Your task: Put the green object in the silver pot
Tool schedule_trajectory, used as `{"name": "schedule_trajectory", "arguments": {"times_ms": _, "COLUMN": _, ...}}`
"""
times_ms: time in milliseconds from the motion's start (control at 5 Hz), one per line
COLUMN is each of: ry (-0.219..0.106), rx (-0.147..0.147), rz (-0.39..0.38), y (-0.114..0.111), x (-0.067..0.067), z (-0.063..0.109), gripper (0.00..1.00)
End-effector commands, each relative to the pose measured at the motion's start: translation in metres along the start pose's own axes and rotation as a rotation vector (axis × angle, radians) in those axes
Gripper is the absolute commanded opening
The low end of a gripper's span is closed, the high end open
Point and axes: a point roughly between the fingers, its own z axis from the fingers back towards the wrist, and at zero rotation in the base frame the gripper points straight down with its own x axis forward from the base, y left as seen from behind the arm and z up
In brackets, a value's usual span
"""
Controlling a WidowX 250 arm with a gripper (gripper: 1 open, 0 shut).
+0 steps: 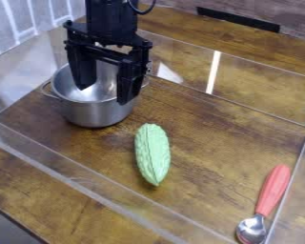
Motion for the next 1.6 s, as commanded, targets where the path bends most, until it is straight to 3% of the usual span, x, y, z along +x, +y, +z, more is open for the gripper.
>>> {"name": "schedule_trajectory", "arguments": {"times_ms": 0, "ry": 0.027, "rx": -0.004, "rz": 0.005, "y": -0.003, "x": -0.002, "z": -0.012, "gripper": 1.0}}
{"name": "schedule_trajectory", "arguments": {"times_ms": 200, "ry": 0.053, "rx": -0.009, "rz": 0.01, "y": -0.006, "x": -0.003, "z": -0.024, "gripper": 1.0}}
{"name": "schedule_trajectory", "arguments": {"times_ms": 800, "ry": -0.041, "rx": -0.062, "rz": 0.106, "y": -0.048, "x": 0.003, "z": -0.059, "gripper": 1.0}}
{"name": "schedule_trajectory", "arguments": {"times_ms": 1200, "ry": -0.087, "rx": -0.076, "rz": 0.141, "y": -0.05, "x": 0.016, "z": -0.09, "gripper": 1.0}}
{"name": "schedule_trajectory", "arguments": {"times_ms": 1400, "ry": -0.106, "rx": -0.077, "rz": 0.15, "y": -0.049, "x": 0.022, "z": -0.096, "gripper": 1.0}}
